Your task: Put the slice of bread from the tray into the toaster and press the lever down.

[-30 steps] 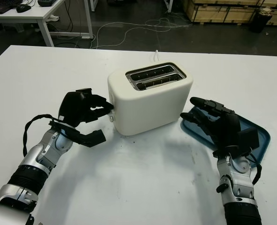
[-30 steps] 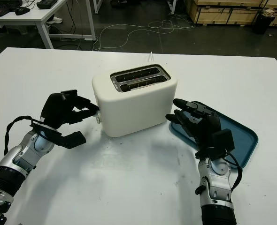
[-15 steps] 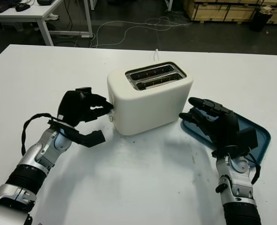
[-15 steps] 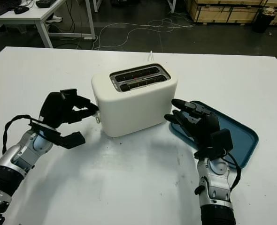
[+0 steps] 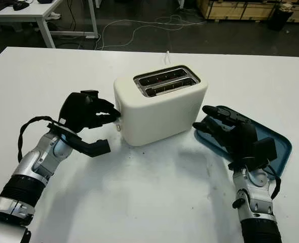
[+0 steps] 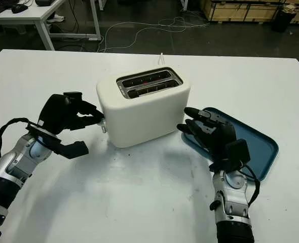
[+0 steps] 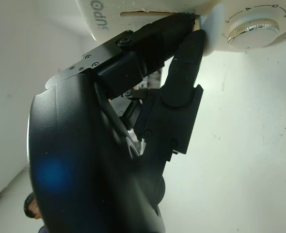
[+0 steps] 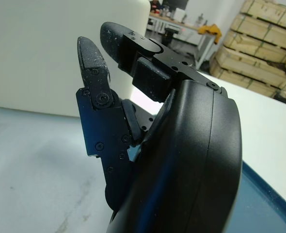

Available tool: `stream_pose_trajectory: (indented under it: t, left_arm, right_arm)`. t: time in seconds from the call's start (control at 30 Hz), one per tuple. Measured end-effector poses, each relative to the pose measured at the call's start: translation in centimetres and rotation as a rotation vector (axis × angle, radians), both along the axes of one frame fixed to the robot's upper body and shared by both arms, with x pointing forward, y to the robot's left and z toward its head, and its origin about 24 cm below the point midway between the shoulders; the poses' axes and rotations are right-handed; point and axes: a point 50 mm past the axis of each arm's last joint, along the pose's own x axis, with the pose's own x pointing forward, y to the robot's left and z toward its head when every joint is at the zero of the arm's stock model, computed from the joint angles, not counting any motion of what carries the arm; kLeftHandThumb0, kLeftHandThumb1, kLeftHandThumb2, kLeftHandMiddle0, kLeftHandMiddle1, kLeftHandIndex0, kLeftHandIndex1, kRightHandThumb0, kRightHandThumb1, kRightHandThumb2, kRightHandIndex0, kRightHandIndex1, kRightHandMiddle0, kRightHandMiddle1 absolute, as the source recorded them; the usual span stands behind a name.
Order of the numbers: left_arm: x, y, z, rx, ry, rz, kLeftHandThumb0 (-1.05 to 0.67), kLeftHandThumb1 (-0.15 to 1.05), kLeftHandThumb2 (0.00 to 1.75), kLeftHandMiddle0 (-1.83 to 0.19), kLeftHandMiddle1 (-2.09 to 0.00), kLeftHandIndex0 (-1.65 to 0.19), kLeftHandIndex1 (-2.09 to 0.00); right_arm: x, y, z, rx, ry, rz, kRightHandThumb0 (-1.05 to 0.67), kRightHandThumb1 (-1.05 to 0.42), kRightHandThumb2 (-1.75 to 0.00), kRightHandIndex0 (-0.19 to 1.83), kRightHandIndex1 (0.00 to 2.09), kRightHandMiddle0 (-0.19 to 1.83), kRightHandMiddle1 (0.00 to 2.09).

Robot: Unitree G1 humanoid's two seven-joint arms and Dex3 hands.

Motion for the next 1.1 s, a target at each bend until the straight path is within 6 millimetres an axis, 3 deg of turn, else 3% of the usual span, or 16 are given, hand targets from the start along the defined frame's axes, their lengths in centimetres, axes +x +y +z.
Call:
stream_pose_trajectory:
  t: [0.47,0.67,0.87,1.1]
  left_arm:
    - [-0.3,0.3,1.4,0.046,-0.056,-0.004,-0.30,0.92,0.04,-0.73,-1.52,-1.17,-0.06]
    - [-0.8,1.1,4.4,0.028,-0.178,0.005,-0.28,0.91,0.01,-0.78,-1.42,-1.18,-0.06]
    - [-1.6,1.6,7.9,-0.041,-0.343,0.041,-0.37,0.85,0.00,-0.80,-1.49,-1.22,-0.07]
    - [-2.1,2.0,7.5,-0.030,-0.285,0.057,-0.46,0.82,0.00,-0.81,-1.43,-1.19,-0.03]
  right_arm:
    - [-0.1,0.2,-0.2,0.000,0.006,0.003,-0.45,-0.88,0.00,1.28,0.00,1.10,0.00]
    - [-0.1,0.2,-0.2,-0.001,0.009,-0.004,-0.45,-0.88,0.00,1.28,0.00,1.10,0.00]
    - [-0.1,0.2,-0.2,0.000,0.009,0.000,-0.46,-0.88,0.00,1.28,0.00,1.10,0.00]
    - [-0.2,0.1,-0.3,0.000,0.009,-0.004,-0.47,-0.88,0.00,1.29,0.01,1.10,0.00]
